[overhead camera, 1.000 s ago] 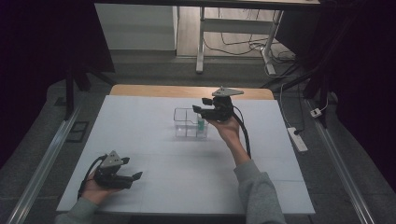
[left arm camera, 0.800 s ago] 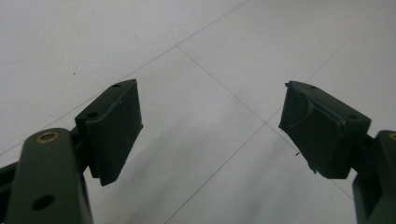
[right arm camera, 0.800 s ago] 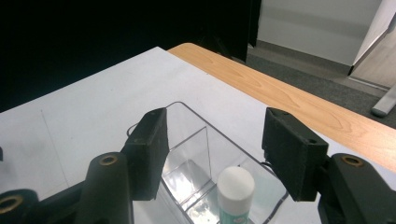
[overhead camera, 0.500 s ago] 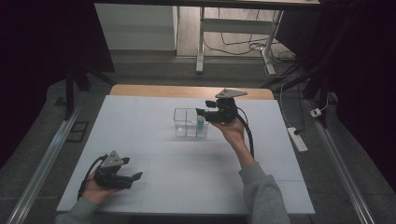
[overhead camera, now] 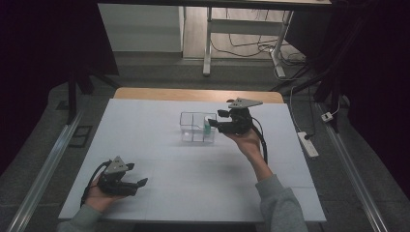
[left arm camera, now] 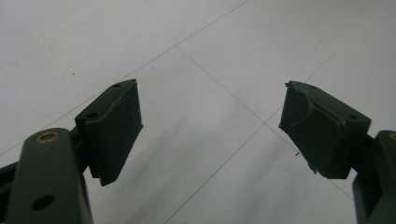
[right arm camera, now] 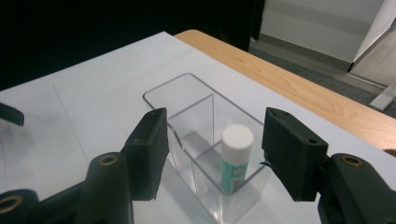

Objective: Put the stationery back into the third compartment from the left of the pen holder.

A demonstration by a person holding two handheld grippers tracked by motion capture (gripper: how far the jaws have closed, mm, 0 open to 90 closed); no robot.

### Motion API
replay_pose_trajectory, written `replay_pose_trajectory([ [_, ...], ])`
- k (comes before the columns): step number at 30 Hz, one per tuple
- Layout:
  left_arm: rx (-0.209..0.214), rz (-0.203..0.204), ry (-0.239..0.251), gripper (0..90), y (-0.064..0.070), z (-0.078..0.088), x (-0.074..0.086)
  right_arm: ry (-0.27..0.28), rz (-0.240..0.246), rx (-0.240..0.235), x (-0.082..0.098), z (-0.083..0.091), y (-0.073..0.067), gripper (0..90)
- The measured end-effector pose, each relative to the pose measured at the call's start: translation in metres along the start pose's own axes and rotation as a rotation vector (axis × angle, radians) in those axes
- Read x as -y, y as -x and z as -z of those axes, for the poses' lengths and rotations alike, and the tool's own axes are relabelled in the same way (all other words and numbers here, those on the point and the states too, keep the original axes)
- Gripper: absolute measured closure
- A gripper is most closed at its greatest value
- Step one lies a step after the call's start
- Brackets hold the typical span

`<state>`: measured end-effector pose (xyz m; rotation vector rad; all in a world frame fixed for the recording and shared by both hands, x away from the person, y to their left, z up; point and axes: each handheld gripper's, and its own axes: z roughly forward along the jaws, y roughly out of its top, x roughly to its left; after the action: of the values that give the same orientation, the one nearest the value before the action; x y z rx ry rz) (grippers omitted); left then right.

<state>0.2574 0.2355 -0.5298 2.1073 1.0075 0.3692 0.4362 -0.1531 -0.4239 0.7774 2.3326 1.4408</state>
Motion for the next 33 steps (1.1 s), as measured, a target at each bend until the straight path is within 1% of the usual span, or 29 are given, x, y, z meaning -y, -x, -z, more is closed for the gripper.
replay_pose_trajectory([
  [4,0.001,0.0,0.0,20.2,0.0,0.0,0.0,-0.021,0.011,0.013,0.007,0.008,-0.001,40.6],
  [13,0.003,0.0,0.001,20.2,0.0,0.0,0.0,-0.063,-0.004,0.025,0.028,0.027,-0.003,40.1],
  [17,0.002,-0.001,0.001,20.3,0.0,0.0,0.0,-0.088,-0.001,0.035,0.038,0.035,-0.005,40.1],
  [25,0.004,0.001,0.001,20.3,-0.001,-0.001,-0.001,-0.108,-0.004,0.045,0.057,0.049,-0.007,39.8],
  [28,0.005,0.004,0.0,20.3,-0.001,-0.001,0.0,-0.112,-0.014,0.045,0.065,0.055,-0.009,39.9],
  [33,0.008,0.002,0.007,20.3,-0.001,-0.001,-0.002,-0.138,-0.022,0.057,0.082,0.066,-0.012,39.6],
])
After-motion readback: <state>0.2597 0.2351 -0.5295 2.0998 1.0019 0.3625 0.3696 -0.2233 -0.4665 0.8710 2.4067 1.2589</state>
